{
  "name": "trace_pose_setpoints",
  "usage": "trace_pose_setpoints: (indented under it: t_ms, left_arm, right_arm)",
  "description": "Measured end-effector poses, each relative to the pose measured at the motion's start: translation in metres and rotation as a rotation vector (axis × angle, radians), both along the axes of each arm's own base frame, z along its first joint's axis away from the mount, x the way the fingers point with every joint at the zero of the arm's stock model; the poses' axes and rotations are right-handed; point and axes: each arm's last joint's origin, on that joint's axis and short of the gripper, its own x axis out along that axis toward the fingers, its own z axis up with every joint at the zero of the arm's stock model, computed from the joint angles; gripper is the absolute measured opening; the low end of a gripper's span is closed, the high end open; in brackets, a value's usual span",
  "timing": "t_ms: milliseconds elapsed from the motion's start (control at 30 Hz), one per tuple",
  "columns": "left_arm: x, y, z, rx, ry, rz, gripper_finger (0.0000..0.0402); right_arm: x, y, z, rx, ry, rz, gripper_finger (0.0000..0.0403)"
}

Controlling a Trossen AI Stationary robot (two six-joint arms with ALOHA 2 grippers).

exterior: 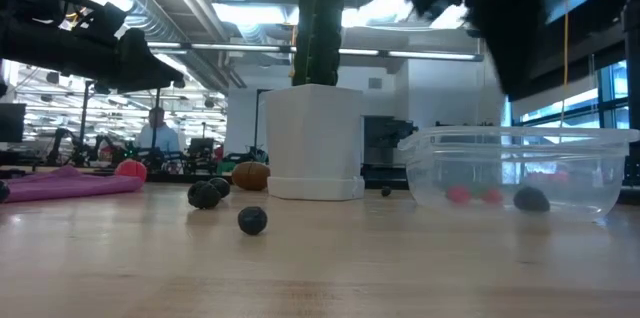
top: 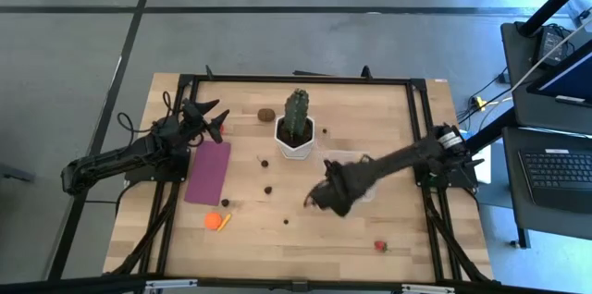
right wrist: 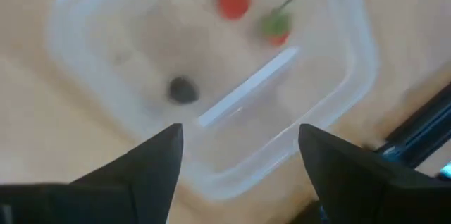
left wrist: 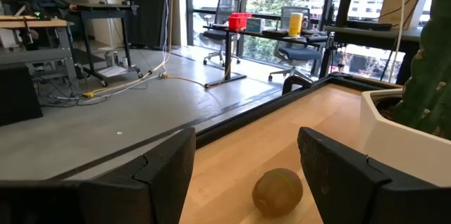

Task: Pick and placing Produce into tupperware
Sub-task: Put the strawberry into the transparent bin

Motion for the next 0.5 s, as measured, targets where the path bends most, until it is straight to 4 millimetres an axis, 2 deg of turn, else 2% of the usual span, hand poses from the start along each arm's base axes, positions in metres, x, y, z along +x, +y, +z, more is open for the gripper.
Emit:
trace_pose_setpoints:
  t_ms: [200, 500]
  left_arm:
    - [0.000, 0.000, 0.000, 0.000, 0.000, 0.000, 0.0244]
    - [0.000, 0.000, 0.000, -0.002, 0.000, -0.022, 0.0244]
  right_arm:
    - [-0.025, 0.050, 0.001, 0.033, -0.011, -0.070, 0.0281]
    - [-0.060, 0.102, 0.001, 0.036, -0.040, -0.156, 0.0281]
